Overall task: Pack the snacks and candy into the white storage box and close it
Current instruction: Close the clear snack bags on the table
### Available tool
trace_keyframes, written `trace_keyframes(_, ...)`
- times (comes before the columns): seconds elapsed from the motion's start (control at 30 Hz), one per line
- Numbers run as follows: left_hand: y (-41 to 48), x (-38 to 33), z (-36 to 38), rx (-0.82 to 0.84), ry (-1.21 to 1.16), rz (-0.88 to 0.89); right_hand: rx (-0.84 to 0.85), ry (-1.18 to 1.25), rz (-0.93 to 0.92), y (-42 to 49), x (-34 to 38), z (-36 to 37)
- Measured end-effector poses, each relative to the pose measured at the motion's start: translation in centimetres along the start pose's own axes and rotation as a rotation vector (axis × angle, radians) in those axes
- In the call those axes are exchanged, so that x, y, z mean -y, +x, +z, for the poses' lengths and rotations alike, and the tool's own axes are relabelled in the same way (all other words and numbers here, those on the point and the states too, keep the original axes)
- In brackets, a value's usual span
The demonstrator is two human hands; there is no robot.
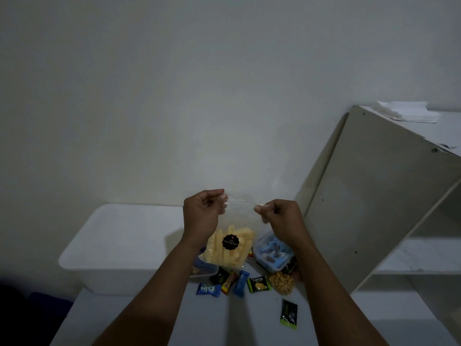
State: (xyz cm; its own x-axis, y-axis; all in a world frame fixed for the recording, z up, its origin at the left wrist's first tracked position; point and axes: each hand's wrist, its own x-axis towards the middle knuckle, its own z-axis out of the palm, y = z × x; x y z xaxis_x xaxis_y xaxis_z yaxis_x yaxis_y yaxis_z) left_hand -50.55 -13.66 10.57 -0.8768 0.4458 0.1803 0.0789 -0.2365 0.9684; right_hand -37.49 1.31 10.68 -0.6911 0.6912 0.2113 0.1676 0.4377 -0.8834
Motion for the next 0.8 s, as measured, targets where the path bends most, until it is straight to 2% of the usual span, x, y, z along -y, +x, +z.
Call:
trace_keyframes(0.17,0.0,0.3,0.3,-0.005,-0.04,-0.039,-0.2,0.16,0.113,-0.7,-0.1,0.6)
trace_keyframes(0.3,-0.2,0.5,0.5,0.002,-0.128,-0.092,-0.1,0.357,0.196,-1.8,-1.2,1.1)
trace_keyframes(0.37,-0.5,0.7,0.6,-0.001,-0.185,-0.126,-0.034,0.395,0.212,-2.3,-1.8,1.4)
trace_keyframes(0.43,-0.9,1.2,0.6,-0.003,-0.207,-0.161,-0.045,0.402,0.203,-2.7,-2.2,1.7)
trace_keyframes(0.63,-1.9,3.6,0.3,0.105,-0.02,-0.208,-0.111,0.396,0.214,-3.4,-3.3,1.8)
trace_keyframes(0.8,-2.8,5.1,0.0,0.054,0.098,-0.149,-0.125,0.319,0.198,-3.7,-4.5,2.2)
